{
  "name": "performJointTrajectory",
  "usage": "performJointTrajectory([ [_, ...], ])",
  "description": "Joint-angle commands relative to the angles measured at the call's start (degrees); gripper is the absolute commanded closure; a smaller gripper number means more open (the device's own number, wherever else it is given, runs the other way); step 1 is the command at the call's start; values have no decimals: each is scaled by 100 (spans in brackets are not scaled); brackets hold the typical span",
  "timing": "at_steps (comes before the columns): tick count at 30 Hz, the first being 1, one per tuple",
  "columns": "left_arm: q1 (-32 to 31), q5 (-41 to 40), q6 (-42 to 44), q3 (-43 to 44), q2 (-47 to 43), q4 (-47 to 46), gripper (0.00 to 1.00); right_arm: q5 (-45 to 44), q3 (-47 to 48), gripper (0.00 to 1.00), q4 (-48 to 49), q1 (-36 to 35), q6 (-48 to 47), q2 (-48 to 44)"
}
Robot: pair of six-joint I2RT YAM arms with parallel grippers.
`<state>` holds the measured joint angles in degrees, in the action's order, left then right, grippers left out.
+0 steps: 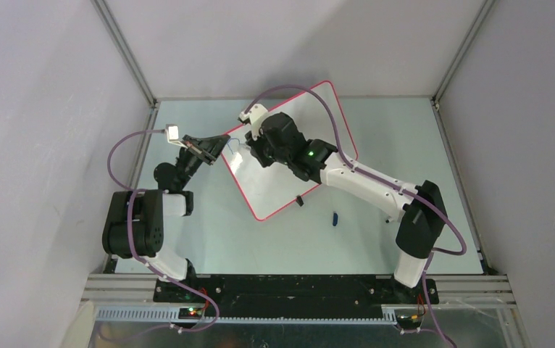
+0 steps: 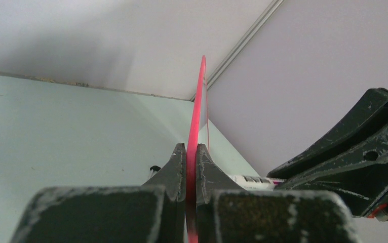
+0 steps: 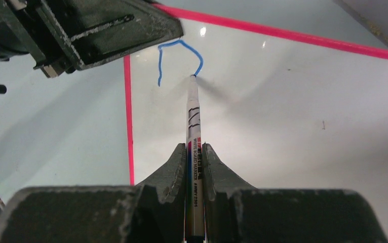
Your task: Write a sentence on the whiteboard
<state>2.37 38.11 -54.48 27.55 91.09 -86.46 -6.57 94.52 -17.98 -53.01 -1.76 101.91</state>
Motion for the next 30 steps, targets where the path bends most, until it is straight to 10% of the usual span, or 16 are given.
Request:
performJointTrajectory([
  [1,-159,298,570,-74,-22,-135,99,270,243,100,-390,29,-118,-160],
  [30,-160,300,583,-91,-47,-141,100,555,598,100,-477,-164,-176,212],
])
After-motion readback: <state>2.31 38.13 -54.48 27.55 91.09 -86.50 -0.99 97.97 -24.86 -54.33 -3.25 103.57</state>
